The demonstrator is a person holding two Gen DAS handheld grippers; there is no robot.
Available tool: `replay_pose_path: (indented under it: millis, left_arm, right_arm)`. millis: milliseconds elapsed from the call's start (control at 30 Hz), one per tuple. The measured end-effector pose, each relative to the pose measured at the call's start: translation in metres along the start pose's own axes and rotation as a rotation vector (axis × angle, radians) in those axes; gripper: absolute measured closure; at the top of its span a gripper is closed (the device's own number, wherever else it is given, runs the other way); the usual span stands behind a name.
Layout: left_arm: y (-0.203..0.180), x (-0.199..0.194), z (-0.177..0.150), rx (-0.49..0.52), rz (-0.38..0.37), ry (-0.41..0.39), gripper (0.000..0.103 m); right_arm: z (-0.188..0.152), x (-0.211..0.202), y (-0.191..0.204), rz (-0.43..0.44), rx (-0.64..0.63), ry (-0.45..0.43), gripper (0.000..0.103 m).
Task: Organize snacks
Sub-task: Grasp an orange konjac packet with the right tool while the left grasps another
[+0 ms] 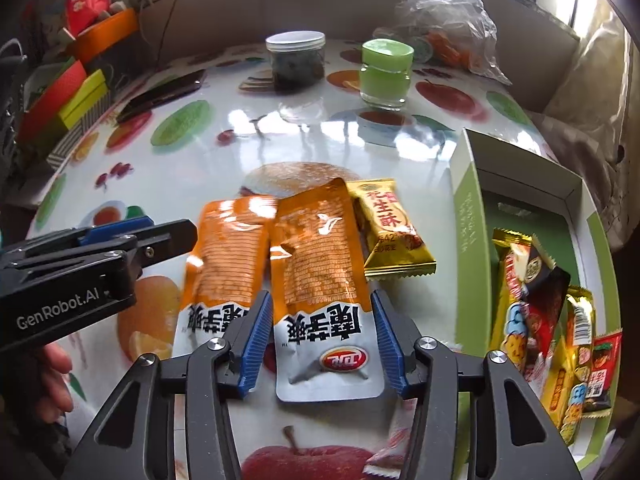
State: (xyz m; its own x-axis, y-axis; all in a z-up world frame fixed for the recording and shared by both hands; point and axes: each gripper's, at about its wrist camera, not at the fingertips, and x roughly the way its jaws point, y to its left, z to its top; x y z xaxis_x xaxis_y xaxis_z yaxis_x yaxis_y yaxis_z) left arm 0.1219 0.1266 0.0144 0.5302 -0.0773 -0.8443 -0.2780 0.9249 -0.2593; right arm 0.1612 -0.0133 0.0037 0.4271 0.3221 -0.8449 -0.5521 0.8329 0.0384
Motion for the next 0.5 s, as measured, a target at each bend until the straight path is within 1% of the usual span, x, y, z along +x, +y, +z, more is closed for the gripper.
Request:
replay_pose_path:
  millis: [100,200,333,400,500]
  left_arm:
    - [0.007,-0.003,-0.005,-0.015,0.001,0.002,0.054]
    - [0.010,-0.006,-0.007,-0.015,0.009,0.002,0.054]
    - [0.013,-0.011,-0.010,-0.009,0.012,-0.004,0.054]
    - [0.013,-0.013,-0.011,-0.002,0.015,-0.007,0.054]
    - [0.009,-0.013,-0.013,0.023,0.010,0.001,0.054]
  right_arm:
    - [-0.002,-0.003,0.007,0.007,-0.006,-0.014,0.059]
    - [-0.005,-0.004,0.016,0.031,-0.014,-0.018,0.059]
    - [-0.008,-0.007,0.021,0.027,-0.011,-0.033,0.063]
    - [-0.010,-0.007,0.022,0.026,-0.001,-0.037,0.079]
    - [-0.012,-0.010,0.022,0.031,0.008,-0.048,0.079]
